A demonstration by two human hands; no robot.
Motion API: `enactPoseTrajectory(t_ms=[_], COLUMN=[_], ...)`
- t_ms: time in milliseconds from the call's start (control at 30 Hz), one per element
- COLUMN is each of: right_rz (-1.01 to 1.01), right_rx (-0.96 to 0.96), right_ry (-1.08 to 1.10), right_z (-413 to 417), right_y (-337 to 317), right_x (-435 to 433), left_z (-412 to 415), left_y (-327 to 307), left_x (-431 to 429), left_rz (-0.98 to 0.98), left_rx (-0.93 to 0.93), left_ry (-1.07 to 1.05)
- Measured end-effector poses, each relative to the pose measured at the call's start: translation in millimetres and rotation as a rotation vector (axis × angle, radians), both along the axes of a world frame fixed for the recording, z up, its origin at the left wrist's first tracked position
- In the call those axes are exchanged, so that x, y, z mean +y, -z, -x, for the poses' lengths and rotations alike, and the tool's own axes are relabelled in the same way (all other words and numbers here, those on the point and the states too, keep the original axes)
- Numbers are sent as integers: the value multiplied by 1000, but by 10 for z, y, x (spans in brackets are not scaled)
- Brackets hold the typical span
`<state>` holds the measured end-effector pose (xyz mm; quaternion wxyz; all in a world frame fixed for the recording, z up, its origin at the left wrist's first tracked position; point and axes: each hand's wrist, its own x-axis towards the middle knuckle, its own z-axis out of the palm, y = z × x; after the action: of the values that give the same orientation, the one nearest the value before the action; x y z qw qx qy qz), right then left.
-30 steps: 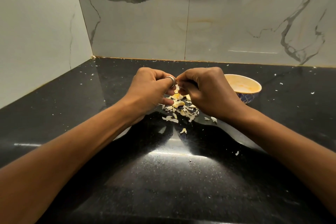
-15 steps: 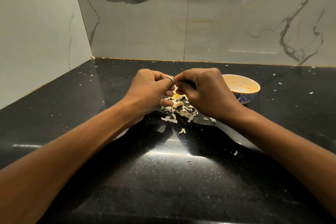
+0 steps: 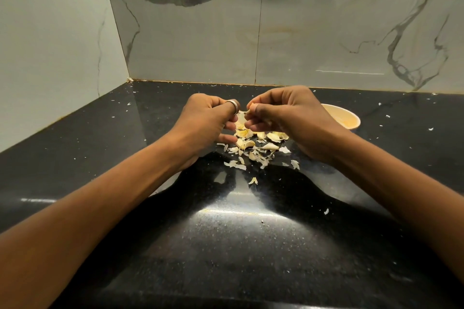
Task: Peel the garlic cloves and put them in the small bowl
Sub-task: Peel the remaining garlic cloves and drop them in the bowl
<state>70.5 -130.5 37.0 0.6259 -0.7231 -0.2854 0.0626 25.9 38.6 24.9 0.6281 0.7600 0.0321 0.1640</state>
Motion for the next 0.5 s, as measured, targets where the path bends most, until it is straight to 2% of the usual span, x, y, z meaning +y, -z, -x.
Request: enactPoseTrajectory(t_ms=[200, 500], right_rz=[-89, -16], right_rx=[153, 103], right_ry=[-37, 0], right_z=[-5, -3], right_y=[-85, -81], right_x=[-36, -47], left_z=[-19, 25], left_y=[11, 20], left_x=[39, 27], left_rz=[-15, -205], left_rx=[-13, -113], left_ry=[-50, 4])
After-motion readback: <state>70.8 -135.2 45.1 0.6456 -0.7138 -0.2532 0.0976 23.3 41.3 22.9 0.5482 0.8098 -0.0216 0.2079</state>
